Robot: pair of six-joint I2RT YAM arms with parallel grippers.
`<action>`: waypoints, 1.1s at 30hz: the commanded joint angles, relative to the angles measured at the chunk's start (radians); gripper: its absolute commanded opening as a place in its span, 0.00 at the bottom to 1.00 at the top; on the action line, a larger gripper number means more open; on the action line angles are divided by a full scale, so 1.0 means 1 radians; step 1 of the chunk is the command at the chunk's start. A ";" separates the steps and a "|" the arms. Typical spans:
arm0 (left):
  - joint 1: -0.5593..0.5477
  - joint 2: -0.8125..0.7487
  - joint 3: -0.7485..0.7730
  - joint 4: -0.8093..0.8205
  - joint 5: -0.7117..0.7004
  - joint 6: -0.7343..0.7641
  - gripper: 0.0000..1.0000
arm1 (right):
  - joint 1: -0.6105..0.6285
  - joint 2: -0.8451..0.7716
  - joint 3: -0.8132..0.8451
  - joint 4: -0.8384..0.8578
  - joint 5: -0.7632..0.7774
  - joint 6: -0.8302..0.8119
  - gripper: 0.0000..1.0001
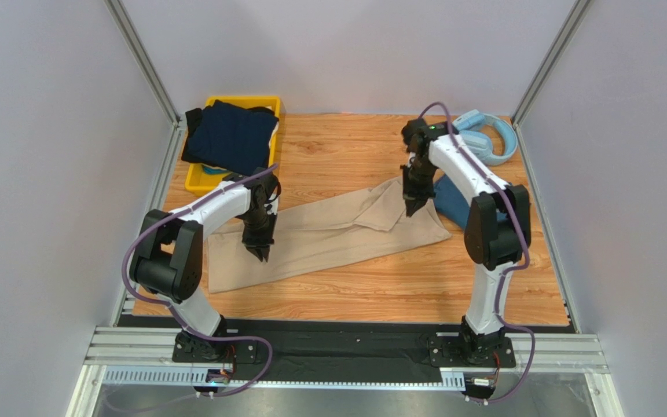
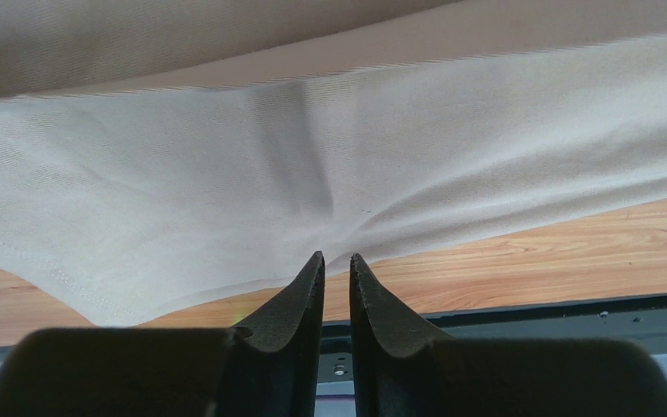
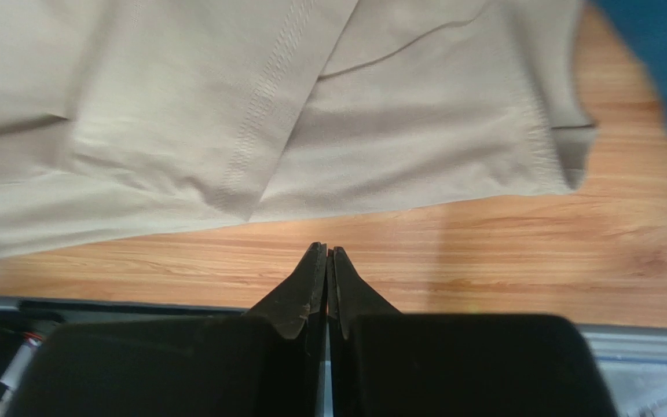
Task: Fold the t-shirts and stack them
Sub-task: Rotate the tshirt 90 degrees
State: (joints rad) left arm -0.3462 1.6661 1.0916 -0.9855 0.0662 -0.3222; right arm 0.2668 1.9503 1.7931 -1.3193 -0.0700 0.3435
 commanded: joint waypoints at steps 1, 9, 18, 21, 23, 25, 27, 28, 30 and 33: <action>0.003 0.027 -0.006 -0.022 0.050 0.051 0.23 | 0.040 0.103 -0.127 0.015 -0.024 0.009 0.04; 0.003 0.040 0.020 -0.059 0.024 0.051 0.20 | 0.084 0.209 -0.089 0.042 0.001 0.009 0.00; -0.011 0.133 0.034 -0.054 0.069 0.058 0.00 | 0.095 0.478 0.211 0.012 0.032 -0.009 0.00; -0.023 0.147 0.022 -0.056 0.066 0.052 0.00 | 0.095 0.565 0.384 -0.021 0.030 -0.005 0.00; -0.027 0.156 0.008 -0.054 0.064 0.046 0.00 | 0.094 0.610 0.481 -0.050 0.030 0.002 0.00; -0.030 0.164 -0.005 -0.048 0.070 0.041 0.00 | 0.095 0.656 0.598 -0.046 0.032 0.009 0.00; -0.034 0.167 -0.022 -0.045 0.073 0.035 0.00 | 0.091 0.674 0.646 -0.022 0.035 0.025 0.00; -0.037 0.175 -0.025 -0.038 0.075 0.032 0.00 | 0.089 0.679 0.667 0.024 0.030 0.029 0.00; -0.048 0.185 -0.021 -0.033 0.073 0.028 0.00 | 0.080 0.677 0.666 0.083 -0.002 0.043 0.00; -0.072 0.218 0.010 -0.028 0.092 0.026 0.00 | 0.060 0.676 0.672 0.178 -0.043 0.063 0.04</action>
State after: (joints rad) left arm -0.3855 1.8355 1.0801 -1.0306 0.1345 -0.2871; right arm 0.3519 2.5855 2.4248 -1.3735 -0.0895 0.3649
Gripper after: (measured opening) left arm 0.003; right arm 0.010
